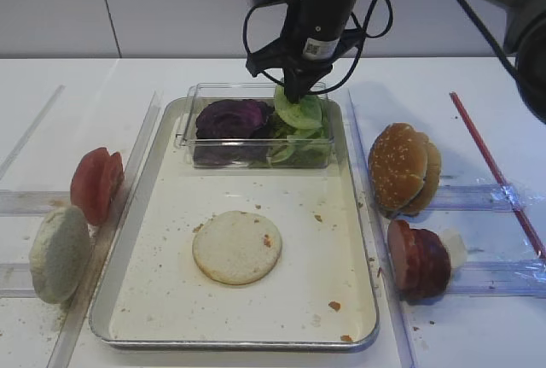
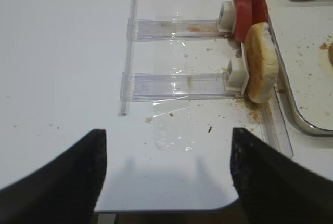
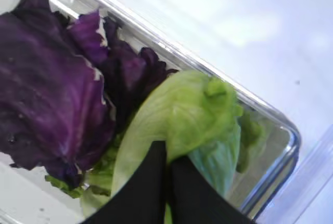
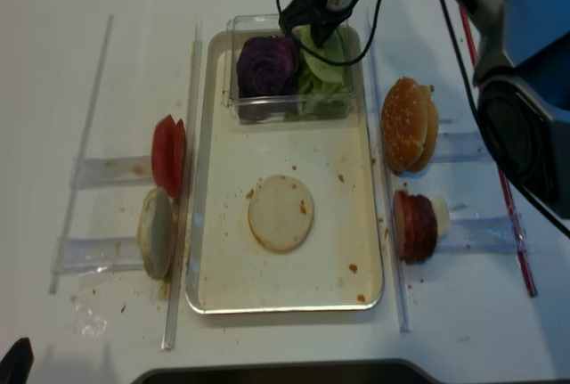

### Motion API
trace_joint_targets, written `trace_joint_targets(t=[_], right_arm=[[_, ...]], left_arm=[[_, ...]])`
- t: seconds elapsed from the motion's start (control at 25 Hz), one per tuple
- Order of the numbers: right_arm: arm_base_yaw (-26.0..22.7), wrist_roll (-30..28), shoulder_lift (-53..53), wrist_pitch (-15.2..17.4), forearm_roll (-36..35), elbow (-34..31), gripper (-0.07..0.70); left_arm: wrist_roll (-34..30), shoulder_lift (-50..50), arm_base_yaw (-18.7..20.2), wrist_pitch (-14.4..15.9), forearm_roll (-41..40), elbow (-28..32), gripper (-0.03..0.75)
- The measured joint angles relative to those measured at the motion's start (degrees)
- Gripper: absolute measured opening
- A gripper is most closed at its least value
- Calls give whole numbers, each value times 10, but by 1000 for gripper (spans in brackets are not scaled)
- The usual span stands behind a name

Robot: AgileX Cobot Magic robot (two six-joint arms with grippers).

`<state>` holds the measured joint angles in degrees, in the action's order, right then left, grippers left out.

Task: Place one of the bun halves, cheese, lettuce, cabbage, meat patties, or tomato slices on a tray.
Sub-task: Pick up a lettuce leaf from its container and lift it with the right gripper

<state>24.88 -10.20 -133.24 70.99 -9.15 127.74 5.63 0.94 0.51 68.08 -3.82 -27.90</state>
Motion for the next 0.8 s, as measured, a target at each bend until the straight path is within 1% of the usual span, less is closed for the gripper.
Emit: trace_joint_targets(t=[0.4, 0.56, 0.8], right_arm=[[17, 8, 63, 3, 3, -7, 15], [25, 8, 90, 5, 14, -26, 15], [27, 12, 120, 6, 35, -28, 15]], left_arm=[[0, 0, 0, 0, 0, 0, 452], [0, 0, 0, 0, 0, 0, 450], [0, 0, 0, 0, 0, 0, 449]])
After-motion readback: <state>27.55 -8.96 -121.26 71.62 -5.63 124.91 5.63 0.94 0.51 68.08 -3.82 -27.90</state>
